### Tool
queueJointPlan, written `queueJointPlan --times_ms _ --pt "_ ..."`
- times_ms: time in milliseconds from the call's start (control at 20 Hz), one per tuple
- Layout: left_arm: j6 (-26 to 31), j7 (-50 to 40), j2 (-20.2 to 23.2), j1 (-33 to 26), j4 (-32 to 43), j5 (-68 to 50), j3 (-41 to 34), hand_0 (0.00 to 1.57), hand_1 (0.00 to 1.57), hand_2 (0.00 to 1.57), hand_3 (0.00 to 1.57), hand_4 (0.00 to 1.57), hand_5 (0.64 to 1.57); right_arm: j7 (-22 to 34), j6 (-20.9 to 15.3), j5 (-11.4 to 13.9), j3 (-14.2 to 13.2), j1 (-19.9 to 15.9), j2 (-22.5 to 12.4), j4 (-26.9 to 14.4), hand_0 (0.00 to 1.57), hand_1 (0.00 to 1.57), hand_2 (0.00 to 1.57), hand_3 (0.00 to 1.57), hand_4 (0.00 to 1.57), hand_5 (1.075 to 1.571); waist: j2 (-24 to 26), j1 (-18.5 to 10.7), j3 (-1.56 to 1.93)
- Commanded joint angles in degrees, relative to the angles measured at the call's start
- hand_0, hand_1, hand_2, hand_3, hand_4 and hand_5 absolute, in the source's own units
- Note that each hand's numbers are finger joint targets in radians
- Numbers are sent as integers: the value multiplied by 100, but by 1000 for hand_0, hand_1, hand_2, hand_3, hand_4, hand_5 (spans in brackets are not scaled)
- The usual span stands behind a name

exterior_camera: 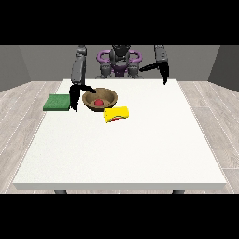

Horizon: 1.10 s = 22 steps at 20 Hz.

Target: Pick the cup and pour the ball into the bowl, then pick the bowl and place it on the pad

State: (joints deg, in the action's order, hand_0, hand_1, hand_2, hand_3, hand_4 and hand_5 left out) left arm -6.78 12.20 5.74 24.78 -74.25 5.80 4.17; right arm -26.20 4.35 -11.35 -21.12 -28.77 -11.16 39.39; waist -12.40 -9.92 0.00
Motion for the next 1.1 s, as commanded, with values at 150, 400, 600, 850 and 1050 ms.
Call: queueJointPlan --times_ms 150,400,600,850,1050 --pt "308 -56 223 1 -346 -99 -202 0 0 0 0 0 1566 -486 -256 44 69 -484 205 -707 0 0 0 0 126 1562 -203 -92 4" --pt "279 -193 310 225 -517 -131 -315 0 0 0 0 0 1569 24 -877 -139 -254 -183 240 -1092 785 785 391 0 437 1533 -432 -76 6" --pt "296 -187 101 143 -581 -14 5 0 0 0 0 519 1557 218 -2003 979 423 184 -193 -1209 1571 1571 1571 1506 893 1526 -377 -410 -20" --pt "504 -75 169 132 -406 -177 -96 0 0 0 0 762 1507 722 -2912 1535 766 177 -312 -1120 1571 1571 1571 1397 916 1565 -113 -554 -27" --pt "411 -84 179 -160 230 -294 -410 0 0 0 0 955 1423 1933 -3017 1770 1132 -186 -259 -907 1571 1571 1571 1047 862 1567 704 -97 -20"
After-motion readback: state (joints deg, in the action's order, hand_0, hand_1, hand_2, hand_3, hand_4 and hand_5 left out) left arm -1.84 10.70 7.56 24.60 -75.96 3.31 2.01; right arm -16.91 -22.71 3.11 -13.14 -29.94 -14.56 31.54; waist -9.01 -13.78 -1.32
